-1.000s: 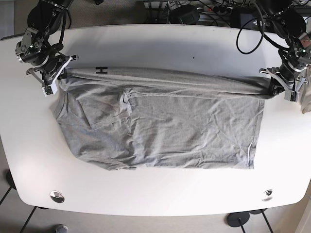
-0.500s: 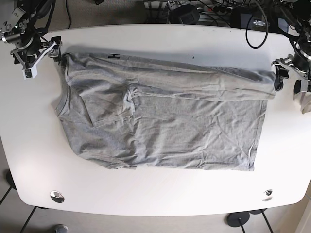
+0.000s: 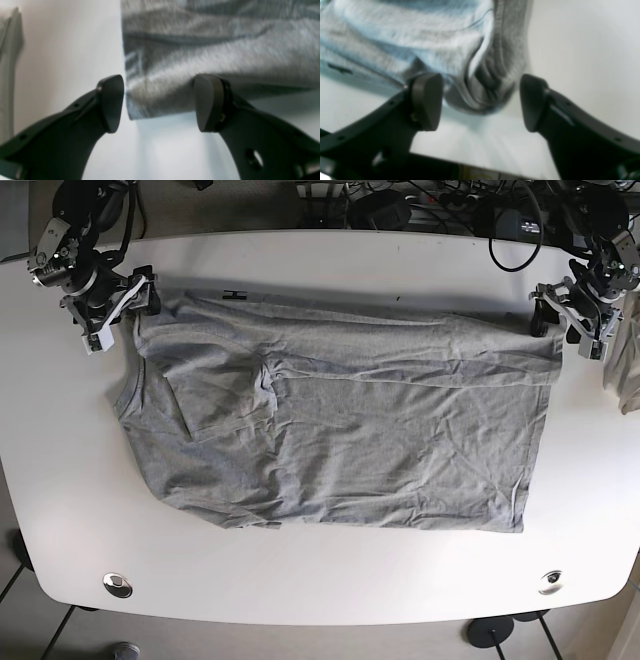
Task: Fold the T-shirt properly
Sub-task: 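Pull the held shirt edge taut with both grippers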
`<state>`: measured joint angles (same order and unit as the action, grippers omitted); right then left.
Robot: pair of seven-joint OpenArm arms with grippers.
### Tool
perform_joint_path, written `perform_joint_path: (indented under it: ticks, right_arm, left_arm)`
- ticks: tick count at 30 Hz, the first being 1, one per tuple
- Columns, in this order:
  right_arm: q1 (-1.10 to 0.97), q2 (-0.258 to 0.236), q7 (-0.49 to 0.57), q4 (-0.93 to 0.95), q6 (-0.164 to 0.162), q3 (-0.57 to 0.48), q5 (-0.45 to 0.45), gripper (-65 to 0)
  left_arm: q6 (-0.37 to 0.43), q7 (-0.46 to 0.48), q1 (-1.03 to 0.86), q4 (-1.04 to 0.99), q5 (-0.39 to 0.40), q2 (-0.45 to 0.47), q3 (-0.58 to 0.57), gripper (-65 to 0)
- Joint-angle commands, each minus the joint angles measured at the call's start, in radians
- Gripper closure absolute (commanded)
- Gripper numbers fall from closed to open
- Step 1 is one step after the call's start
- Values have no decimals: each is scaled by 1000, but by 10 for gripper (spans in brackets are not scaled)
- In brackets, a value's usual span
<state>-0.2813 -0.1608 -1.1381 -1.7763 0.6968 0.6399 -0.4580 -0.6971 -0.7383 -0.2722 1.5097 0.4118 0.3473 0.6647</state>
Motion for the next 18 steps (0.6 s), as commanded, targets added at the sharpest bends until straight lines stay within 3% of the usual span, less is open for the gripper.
perform_joint_path:
  ticks: [1,3,5,6,8,9,14,18]
  right_arm:
    - [3,-16,30,34,1,7,-12,-400]
    - [4,-16,31,69,1,10,-14,-365]
    - [1,-16,31,74,1,10,-14,-265]
    - [-2,-16,28,74,1,10,-14,-179]
    - [-5,-16,26,74,1,8,-14,-49]
    - [-6,-18,26,74,1,8,-14,-27]
    - [-48,-95,25,71,1,13,-23,-24]
    - [-101,-124,19,72,1,13,-25,-25]
  left_arm:
    - [-1,10,24,-39,2,22,7,-344]
    - [-1,10,27,-93,2,23,7,-268]
    - [-1,9,27,-131,-1,29,3,-160]
    - [-1,3,23,-136,-20,31,-13,-106]
    - [-1,3,6,-116,-107,31,-55,-90]
    - [-1,4,-19,-99,-139,26,-46,-89]
    - [-1,4,-154,39,-167,-46,42,-89]
    - [-1,3,-221,85,-169,-72,57,-89]
